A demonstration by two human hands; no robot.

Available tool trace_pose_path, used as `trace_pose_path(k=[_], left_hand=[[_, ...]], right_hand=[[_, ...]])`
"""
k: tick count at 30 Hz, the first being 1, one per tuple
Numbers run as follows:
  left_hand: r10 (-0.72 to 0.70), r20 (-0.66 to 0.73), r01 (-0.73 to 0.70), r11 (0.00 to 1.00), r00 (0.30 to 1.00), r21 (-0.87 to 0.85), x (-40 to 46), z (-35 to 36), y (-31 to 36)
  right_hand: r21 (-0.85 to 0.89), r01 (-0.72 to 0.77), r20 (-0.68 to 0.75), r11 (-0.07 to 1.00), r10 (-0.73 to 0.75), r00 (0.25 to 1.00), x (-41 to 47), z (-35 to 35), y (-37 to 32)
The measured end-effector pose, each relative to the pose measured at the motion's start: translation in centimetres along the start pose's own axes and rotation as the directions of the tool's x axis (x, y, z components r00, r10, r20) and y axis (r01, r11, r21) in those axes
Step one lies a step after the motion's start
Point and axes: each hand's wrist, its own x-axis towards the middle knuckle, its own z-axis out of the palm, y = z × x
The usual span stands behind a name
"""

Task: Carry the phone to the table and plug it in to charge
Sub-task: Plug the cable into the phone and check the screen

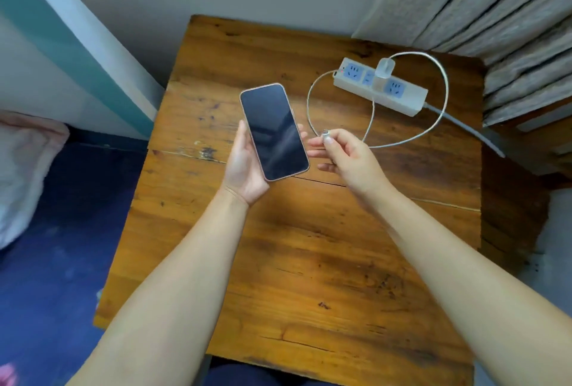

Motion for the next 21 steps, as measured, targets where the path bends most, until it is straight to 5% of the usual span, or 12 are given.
trace_pose_path(k=[3, 9, 21], left_hand=[[0.029, 0.087, -0.019, 0.993, 0.996, -0.117, -0.3, -0.1, 2.0], [0.095, 0.069, -0.07, 0.952, 0.993, -0.297, -0.8, -0.1, 3.4], [0.076, 0.103, -0.061, 0.988, 0.992, -0.14, -1.6, -1.9, 1.5]], right_hand=[[0.003, 0.047, 0.02, 0.999, -0.047, 0.999, -0.4, 1.7, -0.6], [-0.055, -0.027, 0.278, 0.998, 0.041, 0.96, -2.0, 4.5, -0.7], [-0.066, -0.15, 0.267, 0.987, 0.162, 0.95, -2.1, 6.8, -0.7]])
